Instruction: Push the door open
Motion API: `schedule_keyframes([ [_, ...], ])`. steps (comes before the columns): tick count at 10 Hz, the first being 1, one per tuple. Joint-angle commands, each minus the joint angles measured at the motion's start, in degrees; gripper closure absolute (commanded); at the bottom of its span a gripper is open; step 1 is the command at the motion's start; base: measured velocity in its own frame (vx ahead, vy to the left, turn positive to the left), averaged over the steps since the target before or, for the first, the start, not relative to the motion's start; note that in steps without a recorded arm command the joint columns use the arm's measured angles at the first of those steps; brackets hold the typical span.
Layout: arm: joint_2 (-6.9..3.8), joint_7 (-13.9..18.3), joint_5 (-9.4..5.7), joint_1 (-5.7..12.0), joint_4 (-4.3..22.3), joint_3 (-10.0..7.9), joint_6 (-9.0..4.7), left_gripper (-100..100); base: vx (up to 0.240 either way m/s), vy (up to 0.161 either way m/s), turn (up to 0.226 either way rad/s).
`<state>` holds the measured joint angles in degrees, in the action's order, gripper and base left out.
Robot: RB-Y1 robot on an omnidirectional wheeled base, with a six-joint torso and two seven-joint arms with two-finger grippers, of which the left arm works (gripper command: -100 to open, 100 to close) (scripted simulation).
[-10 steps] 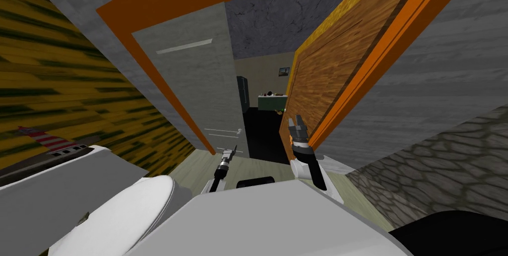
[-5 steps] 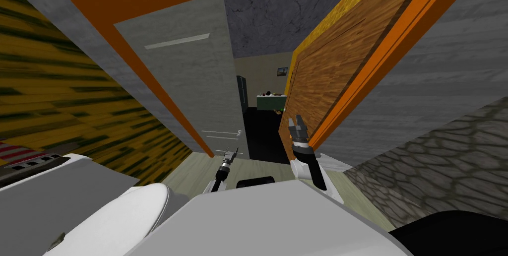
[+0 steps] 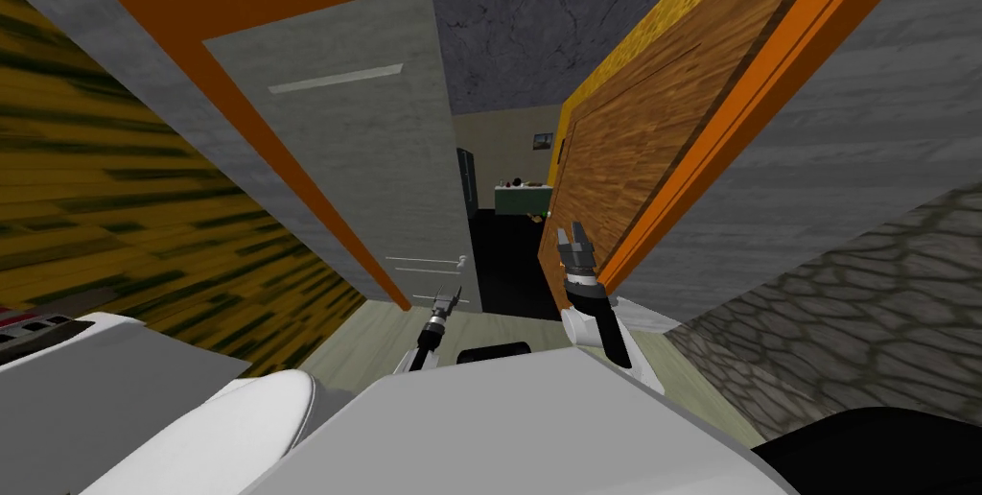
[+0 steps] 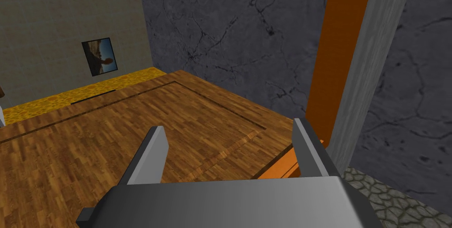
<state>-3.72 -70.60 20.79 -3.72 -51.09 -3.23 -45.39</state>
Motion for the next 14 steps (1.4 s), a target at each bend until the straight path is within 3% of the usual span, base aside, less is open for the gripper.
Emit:
schedule_keyframes([
  [1, 0.00, -0.23, -0.06, 0.05, 0.09, -0.13, -0.03, -100, 0.193, -0.047, -0.014],
  [8, 0.97, -1.09, -0.34, 0.32, 0.76, -0.74, -0.21, -100, 0.179, -0.032, -0.021],
  [9, 0.97, -1.09, -0.34, 0.32, 0.76, -0.74, -0.21, 100, -0.006, 0.005, 0.008],
  [14, 0.97, -1.09, -0.34, 0.32, 0.76, -0.74, -0.21, 100, -0.006, 0.005, -0.006],
])
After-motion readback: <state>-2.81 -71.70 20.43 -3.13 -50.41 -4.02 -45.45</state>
